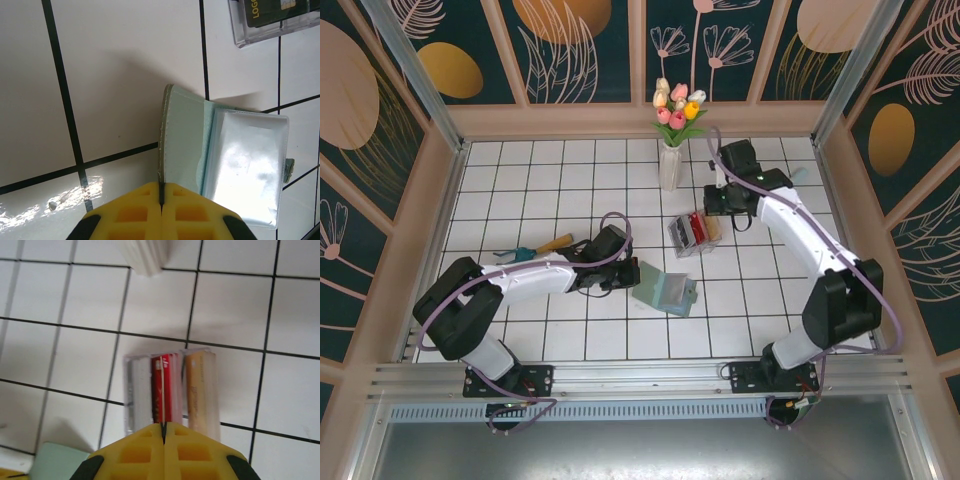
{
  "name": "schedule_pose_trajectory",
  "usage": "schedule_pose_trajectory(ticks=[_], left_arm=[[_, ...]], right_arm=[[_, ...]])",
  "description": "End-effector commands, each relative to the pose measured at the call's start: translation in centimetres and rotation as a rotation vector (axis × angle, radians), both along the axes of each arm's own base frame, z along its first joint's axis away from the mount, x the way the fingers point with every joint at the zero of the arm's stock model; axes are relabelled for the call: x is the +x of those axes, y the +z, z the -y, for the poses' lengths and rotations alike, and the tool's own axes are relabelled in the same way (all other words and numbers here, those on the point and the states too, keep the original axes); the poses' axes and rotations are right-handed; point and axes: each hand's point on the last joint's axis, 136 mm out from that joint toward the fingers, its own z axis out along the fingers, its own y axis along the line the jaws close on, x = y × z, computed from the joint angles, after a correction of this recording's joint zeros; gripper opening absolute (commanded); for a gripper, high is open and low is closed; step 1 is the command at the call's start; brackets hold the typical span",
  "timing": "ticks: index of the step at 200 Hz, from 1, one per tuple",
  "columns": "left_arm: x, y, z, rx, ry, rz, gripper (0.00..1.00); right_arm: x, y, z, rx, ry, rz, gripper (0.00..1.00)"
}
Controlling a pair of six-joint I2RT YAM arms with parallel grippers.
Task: Put the credit cards into the card holder
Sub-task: Pick up the credit card from the storage box, then place the credit card in the card holder.
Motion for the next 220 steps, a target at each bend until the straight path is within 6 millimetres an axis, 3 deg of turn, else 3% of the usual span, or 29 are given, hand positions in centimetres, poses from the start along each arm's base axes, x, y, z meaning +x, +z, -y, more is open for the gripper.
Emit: schedule_pose_trajectory(ticks=[1, 53, 101, 118, 145, 168, 220], left_arm=[[0.3, 0.4, 0.6, -0.018, -0.014, 0.017, 0.0], [0.1, 0.1, 0.5, -0.059, 0.017, 0.012, 0.0], [-0.4, 0.4, -0.1, -0.144, 0.101, -0.003, 0.0], [-0.7, 0.4, -0.5, -0.171, 0.134, -0.005, 0.0], [-0.8, 0.6, -0.5, -0.211, 0.156, -0.01, 0.0], [-1.0, 0.7, -0.2, -0.239, 0.154, -0.019, 0.0], [-1.2, 0.5, -0.3, -0.237, 0.145, -0.022, 0.0]], right_arm=[[-1.7, 2.5, -1.6, 0.176, 0.02, 0.029, 0.0], [-6.4, 2.2, -3.7, 0.425, -0.006, -0.033, 0.0], [-10.3, -2.7, -3.7, 0.312, -0.127, -0.116, 0.0], [-11.9, -3.7, -5.8, 0.33, -0.093, -0.149, 0.0], [-12.8, -5.9, -8.3, 0.313, -0.108, -0.174, 0.0], [-12.7, -8.4, -8.7, 0.199, -0.177, -0.191, 0.0], [-13.3, -11.7, -9.3, 0.093, -0.242, -0.205, 0.0]])
